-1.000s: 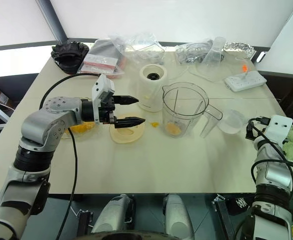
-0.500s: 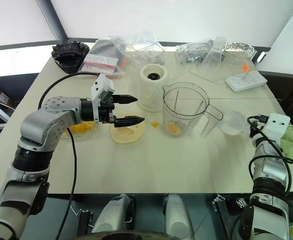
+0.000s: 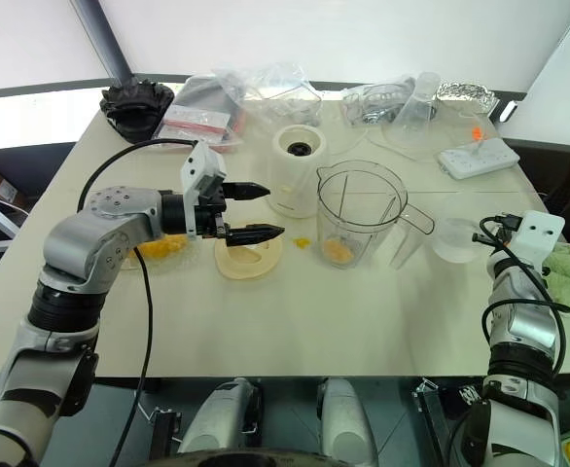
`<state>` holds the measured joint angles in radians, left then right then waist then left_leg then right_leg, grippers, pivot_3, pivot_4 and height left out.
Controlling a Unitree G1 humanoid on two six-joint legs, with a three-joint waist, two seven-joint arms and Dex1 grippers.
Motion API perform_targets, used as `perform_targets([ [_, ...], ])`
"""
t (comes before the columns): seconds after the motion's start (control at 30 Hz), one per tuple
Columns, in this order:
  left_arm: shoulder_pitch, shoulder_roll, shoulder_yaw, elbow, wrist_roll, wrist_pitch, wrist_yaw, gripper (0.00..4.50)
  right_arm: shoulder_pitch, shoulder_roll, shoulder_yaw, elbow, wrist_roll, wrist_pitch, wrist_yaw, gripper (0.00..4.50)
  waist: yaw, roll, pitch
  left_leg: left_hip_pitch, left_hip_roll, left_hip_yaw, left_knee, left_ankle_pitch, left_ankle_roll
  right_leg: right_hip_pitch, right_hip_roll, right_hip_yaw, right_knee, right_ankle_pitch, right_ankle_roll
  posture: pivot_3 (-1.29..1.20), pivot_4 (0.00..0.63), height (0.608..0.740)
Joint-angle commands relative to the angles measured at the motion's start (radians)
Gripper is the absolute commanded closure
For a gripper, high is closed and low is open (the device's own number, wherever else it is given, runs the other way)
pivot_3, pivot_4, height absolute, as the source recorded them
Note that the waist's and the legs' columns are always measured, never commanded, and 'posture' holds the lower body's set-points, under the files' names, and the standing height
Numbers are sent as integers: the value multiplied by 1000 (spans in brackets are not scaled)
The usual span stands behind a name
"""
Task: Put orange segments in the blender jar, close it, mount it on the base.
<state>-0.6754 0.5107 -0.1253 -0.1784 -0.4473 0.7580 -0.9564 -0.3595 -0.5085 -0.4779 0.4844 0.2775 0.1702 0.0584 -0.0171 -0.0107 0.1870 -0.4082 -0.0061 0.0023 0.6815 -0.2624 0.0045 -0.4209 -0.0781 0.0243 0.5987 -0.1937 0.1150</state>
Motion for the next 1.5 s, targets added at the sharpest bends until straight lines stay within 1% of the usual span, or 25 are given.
perform_targets([
  [0.03,-23,1,6,-11,-5,-19,3,0,8,40,-60,-53,69,40,-30,4456,-1,0,0,0,0,0,0,0,0,0,0,0,0,0,0,0,150,740],
  [0.1,-23,1,4,-10,-4,-23,5,0,-7,84,-122,-81,153,83,-61,4456,0,0,0,0,1,0,0,0,0,0,0,0,0,0,0,0,150,740],
  [0.17,-23,0,4,-9,-4,-25,6,0,-9,115,-152,-120,199,107,-78,4456,-2,0,0,0,1,-1,0,0,0,0,0,0,0,0,0,0,150,740],
  [0.33,-22,-7,6,-7,-9,-27,9,0,5,173,-167,-252,251,158,-119,4456,-12,2,1,0,2,0,-1,0,0,-2,0,0,1,0,0,0,150,740],
  [0.5,-20,-16,29,-2,-44,-8,1,0,2,174,-169,-374,288,229,-152,4456,-18,5,2,-1,2,0,-1,0,0,-3,0,0,2,0,0,0,150,740],
  [0.6,-14,-15,32,-1,-48,-22,-2,0,-3,163,-171,-422,301,265,-168,4456,-18,5,2,-1,2,0,-2,0,0,-4,0,0,2,0,0,0,150,740],
  [0.7,1,-34,44,4,-43,-71,9,0,-6,152,-180,-456,319,296,-181,4456,-17,5,2,-1,1,0,-2,0,0,-4,0,0,1,0,0,0,150,740],
  [0.8,30,-59,55,6,-29,-172,8,0,-16,112,-186,-525,343,358,-192,4456,-18,5,2,-1,2,0,-2,0,0,-4,0,0,1,0,0,0,150,740],
  [0.87,49,-67,62,6,-33,-203,5,0,-33,79,-197,-565,367,403,-198,4456,-17,5,2,-1,2,1,-2,0,0,-4,0,0,1,0,0,0,150,740],
  [1.07,55,-78,64,21,-51,-200,17,0,-109,-40,-222,-626,433,532,-206,4456,-17,5,2,-1,2,1,-2,0,0,-4,0,1,1,0,0,0,150,740],
  [1.27,11,-115,46,25,-50,-170,65,0,-158,-160,-189,-670,432,621,-169,4456,-1,5,2,-2,1,2,-2,0,0,-4,0,1,0,0,0,0,150,740],
  [1.5,31,-110,58,-25,-72,-138,95,0,-170,-250,-147,-741,431,693,-106,4456,3,5,2,-2,1,2,-2,0,0,-5,0,1,-1,0,0,0,150,740],
])
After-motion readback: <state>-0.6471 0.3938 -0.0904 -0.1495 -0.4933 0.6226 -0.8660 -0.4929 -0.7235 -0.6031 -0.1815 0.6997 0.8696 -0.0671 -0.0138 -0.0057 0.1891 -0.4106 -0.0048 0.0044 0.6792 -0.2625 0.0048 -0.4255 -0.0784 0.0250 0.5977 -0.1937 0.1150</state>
